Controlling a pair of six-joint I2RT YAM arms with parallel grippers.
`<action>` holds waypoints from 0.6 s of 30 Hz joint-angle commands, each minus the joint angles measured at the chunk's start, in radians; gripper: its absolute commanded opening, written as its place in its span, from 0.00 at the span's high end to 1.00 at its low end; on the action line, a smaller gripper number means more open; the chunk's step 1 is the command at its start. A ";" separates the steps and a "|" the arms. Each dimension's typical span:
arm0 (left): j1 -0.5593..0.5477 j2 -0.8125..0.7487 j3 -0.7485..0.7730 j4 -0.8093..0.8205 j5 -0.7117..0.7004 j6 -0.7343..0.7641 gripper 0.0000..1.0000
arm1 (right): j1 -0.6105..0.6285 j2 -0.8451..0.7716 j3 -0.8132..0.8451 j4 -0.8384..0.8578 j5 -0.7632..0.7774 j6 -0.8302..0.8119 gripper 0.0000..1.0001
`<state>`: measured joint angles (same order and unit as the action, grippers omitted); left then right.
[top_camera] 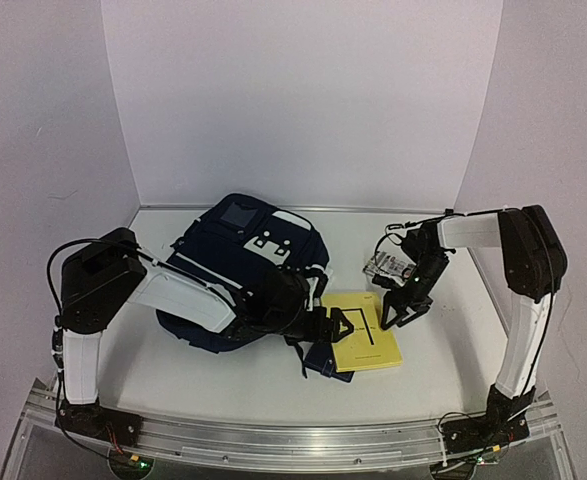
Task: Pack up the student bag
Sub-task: Pick up the book from the center of the board.
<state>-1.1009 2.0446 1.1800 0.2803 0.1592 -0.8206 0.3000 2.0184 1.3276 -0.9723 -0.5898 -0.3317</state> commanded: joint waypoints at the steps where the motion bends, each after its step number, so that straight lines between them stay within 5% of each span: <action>1: 0.019 0.048 0.068 -0.082 0.022 -0.086 0.15 | 0.005 0.032 -0.010 0.032 -0.032 -0.004 0.30; 10: 0.062 0.108 0.030 0.141 0.121 -0.133 0.18 | 0.007 0.040 -0.008 0.033 -0.204 -0.018 0.34; 18: 0.079 0.152 0.038 0.321 0.212 -0.154 0.33 | 0.026 0.060 -0.018 0.040 -0.255 -0.015 0.37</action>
<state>-1.0270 2.1813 1.2133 0.4569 0.3064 -0.9598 0.3012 2.0556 1.3273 -0.9394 -0.7587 -0.3370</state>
